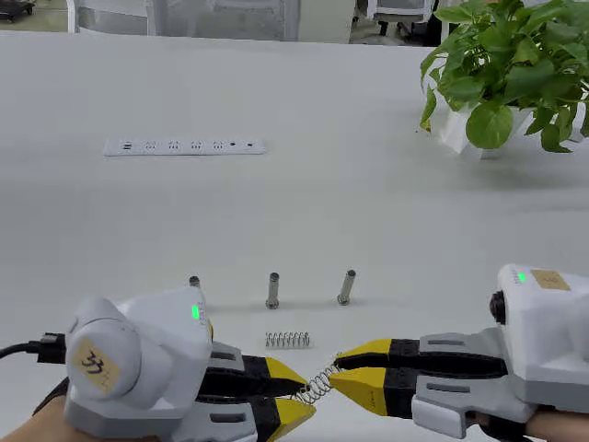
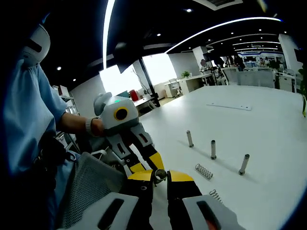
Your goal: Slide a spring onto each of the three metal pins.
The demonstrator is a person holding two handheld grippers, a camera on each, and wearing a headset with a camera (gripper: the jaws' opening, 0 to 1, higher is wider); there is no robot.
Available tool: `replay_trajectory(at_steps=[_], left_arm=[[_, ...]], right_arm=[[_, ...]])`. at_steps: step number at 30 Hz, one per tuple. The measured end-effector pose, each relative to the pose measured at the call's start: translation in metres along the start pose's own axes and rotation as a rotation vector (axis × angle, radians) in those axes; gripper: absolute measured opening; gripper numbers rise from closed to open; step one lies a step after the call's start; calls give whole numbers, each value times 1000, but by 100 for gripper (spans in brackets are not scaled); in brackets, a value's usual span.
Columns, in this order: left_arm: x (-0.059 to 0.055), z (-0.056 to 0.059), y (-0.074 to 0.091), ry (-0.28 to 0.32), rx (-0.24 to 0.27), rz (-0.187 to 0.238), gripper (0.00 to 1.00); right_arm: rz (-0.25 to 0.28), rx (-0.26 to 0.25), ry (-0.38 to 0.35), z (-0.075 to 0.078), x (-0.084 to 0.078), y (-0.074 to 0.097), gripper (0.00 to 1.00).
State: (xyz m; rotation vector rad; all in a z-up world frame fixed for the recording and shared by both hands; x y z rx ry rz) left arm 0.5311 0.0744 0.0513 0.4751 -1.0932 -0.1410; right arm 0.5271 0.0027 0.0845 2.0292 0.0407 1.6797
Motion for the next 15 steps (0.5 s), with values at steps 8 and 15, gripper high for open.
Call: replay_trajectory(at_steps=[8, 15], left_arm=[[-1, 1, -2, 10, -1, -7, 6], [-3, 1, -3, 17, 3, -10, 6]], right_arm=[[-40, 9, 91, -4, 6, -3, 7], [-58, 11, 105, -3, 3, -3, 7]])
Point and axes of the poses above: the centre of the closed fingertips' face, and the gripper's own axes: y roughly backward along the fingers, z roughly to its right, x roughly out of its top, the point moved 4 cm from there along y, roughly backward along the fingers, and after that the axes turned 14 degrees about y, right-handed, at the moved point
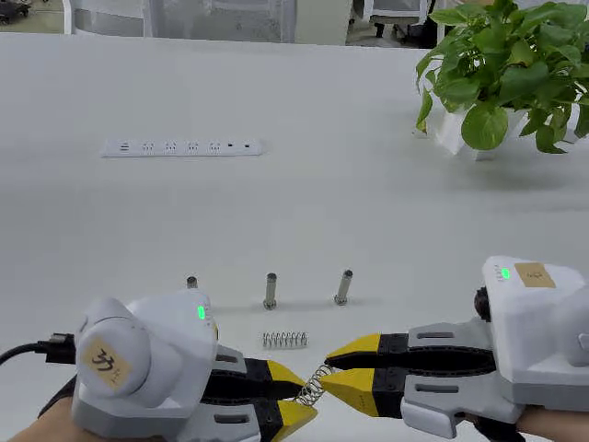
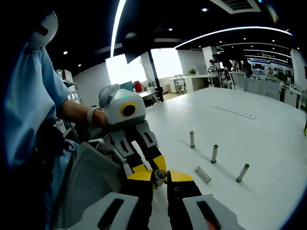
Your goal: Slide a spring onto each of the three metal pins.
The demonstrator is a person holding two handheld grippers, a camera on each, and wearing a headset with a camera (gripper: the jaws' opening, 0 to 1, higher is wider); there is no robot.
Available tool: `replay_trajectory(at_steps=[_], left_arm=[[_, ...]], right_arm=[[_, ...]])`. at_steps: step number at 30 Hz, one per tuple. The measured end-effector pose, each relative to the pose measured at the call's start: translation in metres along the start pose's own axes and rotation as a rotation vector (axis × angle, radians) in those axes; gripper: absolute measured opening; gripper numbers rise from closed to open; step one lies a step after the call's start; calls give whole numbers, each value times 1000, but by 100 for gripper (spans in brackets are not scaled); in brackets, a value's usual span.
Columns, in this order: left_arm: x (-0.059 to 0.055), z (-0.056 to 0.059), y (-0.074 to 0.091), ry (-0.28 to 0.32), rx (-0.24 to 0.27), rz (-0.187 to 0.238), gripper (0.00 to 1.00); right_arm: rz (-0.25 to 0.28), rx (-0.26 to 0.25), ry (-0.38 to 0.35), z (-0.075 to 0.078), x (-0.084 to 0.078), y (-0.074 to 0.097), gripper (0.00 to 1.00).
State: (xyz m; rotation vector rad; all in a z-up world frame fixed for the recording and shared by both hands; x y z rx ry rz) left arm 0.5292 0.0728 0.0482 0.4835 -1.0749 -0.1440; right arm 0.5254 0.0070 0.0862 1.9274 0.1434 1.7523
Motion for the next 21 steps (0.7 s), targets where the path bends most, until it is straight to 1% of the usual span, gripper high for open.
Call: replay_trajectory(at_steps=[3, 5, 6, 8, 9, 10, 11, 13, 14, 16, 17, 18, 19, 20, 21], left_arm=[[-1, 0, 0, 1, 0, -2, 6], [-2, 1, -1, -3, -2, -4, 6], [-2, 1, -1, -4, -2, -4, 6], [-2, 1, -1, -3, -1, -1, 6], [-2, 1, -1, -3, -1, 0, 6], [-2, 1, -1, -5, -1, -1, 6], [-1, 1, -1, -10, -2, -3, 6], [-2, 1, -1, -20, -2, -9, 6], [-2, 2, -1, -27, -4, -14, 6], [-2, 2, -2, -40, -5, -22, 6], [-3, 2, -2, -54, -3, -31, 6], [-4, 2, -2, -68, -1, -43, 6], [-5, 2, -3, -81, -2, -53, 6], [-6, 3, -4, -84, -3, -57, 6], [-8, 2, -5, -99, -3, -71, 6]], right_arm=[[-10, 5, 9, -1, -1, 0, 7], [-26, 9, 28, -1, -2, 0, 7], [-39, 18, 36, -2, -2, -1, 8], [-61, 30, 49, -3, -2, -2, 18], [-90, 33, 98, -1, -2, -2, 21], [-110, 42, 121, -1, -2, -1, 22], [-138, 58, 147, -1, -2, -1, 22], [-166, 86, 198, 0, 0, 0, 22], [-197, 105, 228, 1, 1, 0, 22], [-244, 156, 248, 1, 1, 2, 18], [-264, 172, 283, 3, 2, 1, 17], [-276, 178, 301, 5, 3, 0, 17], [-294, 209, 311, 5, 4, -1, 18], [-308, 229, 307, 5, 4, -2, 18], [-322, 243, 312, 7, 6, -5, 19]])
Point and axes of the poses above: the centre of the closed fingertips' face, and the gripper's own axes: y roughly backward along the fingers, z roughly to its right, x roughly out of its top, the point moved 4 cm from there along y, roughly backward along the fingers, and after that the axes turned 14 degrees about y, right-handed, at the moved point
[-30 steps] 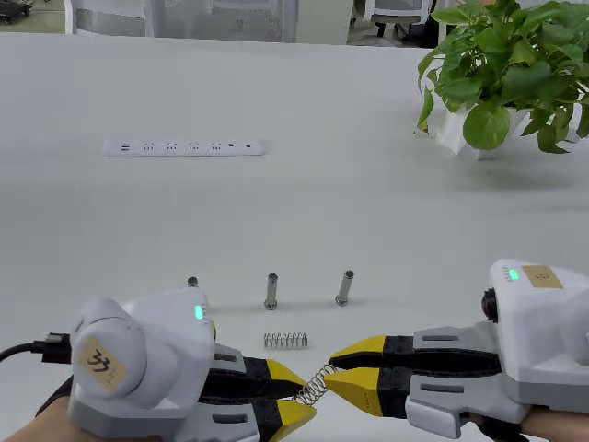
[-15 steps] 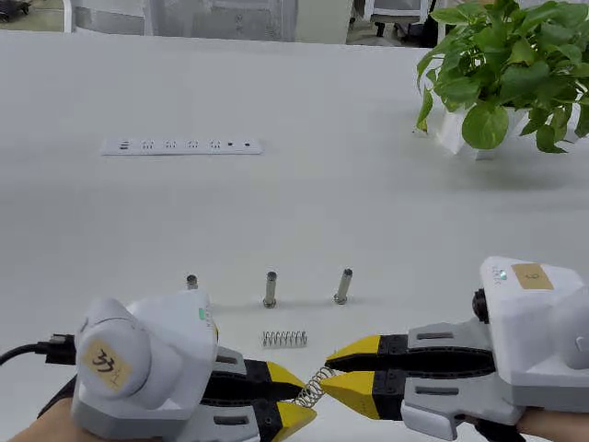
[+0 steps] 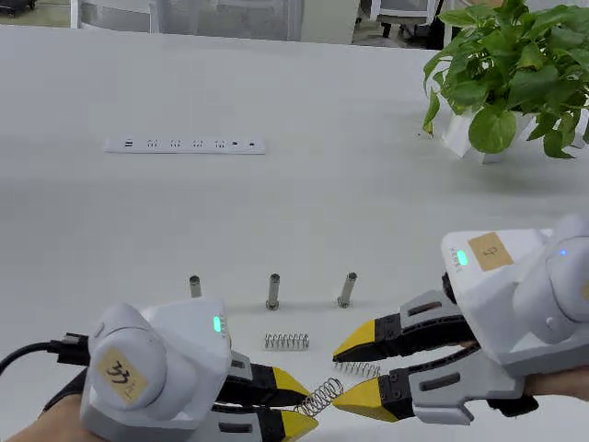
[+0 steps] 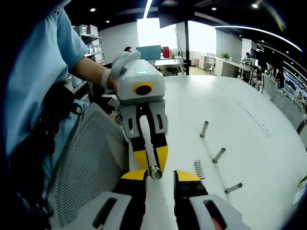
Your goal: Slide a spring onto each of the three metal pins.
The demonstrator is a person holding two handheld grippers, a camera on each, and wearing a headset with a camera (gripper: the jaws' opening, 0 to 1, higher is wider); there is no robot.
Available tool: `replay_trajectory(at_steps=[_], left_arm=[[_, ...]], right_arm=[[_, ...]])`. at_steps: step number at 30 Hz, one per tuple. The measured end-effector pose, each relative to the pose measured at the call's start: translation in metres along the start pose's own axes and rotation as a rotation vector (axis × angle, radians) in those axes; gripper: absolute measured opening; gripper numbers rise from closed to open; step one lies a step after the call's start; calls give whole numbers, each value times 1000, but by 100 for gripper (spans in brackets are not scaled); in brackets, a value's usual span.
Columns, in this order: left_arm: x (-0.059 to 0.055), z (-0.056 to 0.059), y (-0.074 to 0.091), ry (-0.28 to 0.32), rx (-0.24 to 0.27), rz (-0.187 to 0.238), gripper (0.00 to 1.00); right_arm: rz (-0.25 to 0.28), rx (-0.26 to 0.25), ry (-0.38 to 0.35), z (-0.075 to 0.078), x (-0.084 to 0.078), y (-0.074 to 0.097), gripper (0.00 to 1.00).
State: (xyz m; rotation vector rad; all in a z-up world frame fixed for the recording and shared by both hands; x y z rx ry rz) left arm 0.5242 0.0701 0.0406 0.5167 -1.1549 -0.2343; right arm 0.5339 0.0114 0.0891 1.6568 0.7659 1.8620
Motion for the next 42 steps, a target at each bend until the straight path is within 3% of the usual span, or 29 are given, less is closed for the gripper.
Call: replay_trajectory(at_steps=[5, 13, 28, 42], left_arm=[[0, 1, -3, -8, -6, -1, 6], [6, 1, -4, 5, -7, 38, 6], [11, 2, -3, 42, -17, 86, 6], [12, 2, -3, 62, -2, 82, 7]], right_arm=[[-31, 98, 42, -2, 4, -6, 19], [-97, 169, 82, -7, -5, -14, 14], [-114, 180, 87, -6, -6, -19, 8], [-127, 188, 107, -5, -6, -20, 7]])
Point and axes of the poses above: the centre of the closed fingertips' face, and the gripper's own axes: y roughly backward along the fingers, z roughly to its right, x roughly out of its top, the point moved 4 cm from there along y, roughly backward along the fingers, and after that the axes turned 14 degrees about y, right-handed, at the moved point
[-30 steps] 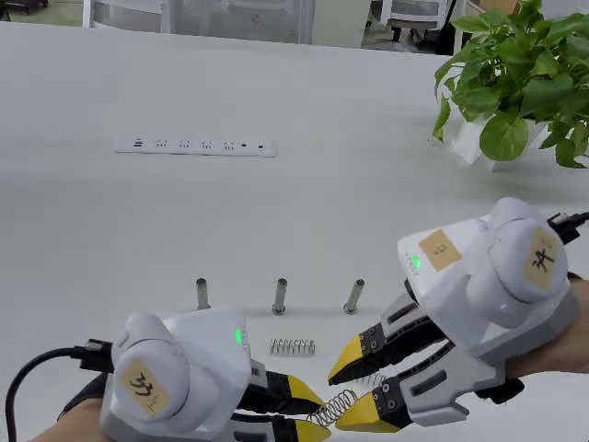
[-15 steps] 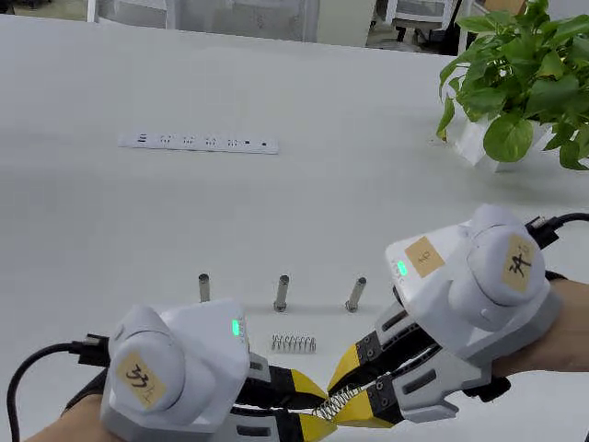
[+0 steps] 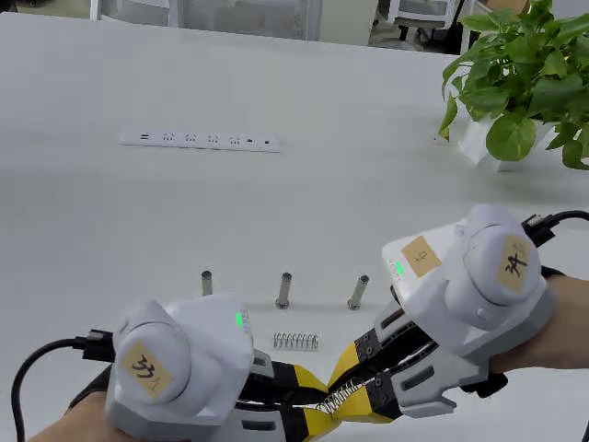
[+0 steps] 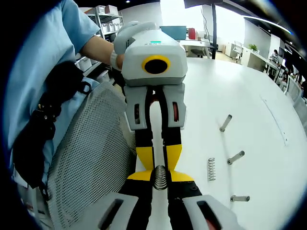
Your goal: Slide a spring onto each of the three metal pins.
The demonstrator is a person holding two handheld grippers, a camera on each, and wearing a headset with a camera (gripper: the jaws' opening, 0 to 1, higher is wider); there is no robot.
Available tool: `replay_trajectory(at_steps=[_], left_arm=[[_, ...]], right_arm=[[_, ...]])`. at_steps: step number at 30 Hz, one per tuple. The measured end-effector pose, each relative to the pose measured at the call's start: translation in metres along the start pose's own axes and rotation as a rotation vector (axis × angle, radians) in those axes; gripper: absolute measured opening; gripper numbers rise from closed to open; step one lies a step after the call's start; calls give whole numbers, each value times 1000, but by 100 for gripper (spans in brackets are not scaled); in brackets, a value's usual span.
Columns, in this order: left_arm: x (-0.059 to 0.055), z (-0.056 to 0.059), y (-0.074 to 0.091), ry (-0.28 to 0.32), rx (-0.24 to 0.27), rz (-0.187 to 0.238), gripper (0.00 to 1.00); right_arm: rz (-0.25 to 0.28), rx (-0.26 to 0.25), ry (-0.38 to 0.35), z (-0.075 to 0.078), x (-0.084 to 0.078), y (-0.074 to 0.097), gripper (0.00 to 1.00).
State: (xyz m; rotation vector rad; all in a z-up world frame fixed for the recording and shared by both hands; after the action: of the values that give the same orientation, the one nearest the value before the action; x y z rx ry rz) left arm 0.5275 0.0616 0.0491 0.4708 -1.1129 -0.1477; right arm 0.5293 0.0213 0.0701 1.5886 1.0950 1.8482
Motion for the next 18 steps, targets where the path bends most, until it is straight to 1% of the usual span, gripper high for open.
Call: replay_trajectory(at_steps=[10, 15, 18], left_arm=[[-2, 0, 0, 5, 14, 7, 7], [-2, -1, 2, 13, 32, 22, 7], [-2, -1, 4, 26, 50, 43, 7]], right_arm=[[-15, 10, 23, 0, 0, -1, 7], [-13, 10, 30, 2, 1, -1, 7], [-11, 8, 43, 3, 3, -1, 7]])
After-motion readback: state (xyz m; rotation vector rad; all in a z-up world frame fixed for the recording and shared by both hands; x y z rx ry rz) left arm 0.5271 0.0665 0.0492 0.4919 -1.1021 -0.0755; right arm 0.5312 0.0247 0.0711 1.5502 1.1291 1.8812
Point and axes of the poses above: the centre of the closed fingertips' face, and the gripper's own axes: y roughly backward along the fingers, z roughly to its right, x roughly out of its top, the point moved 4 cm from there along y, roughly backward along the fingers, and after that the axes turned 14 degrees about y, right-handed, at the moved point
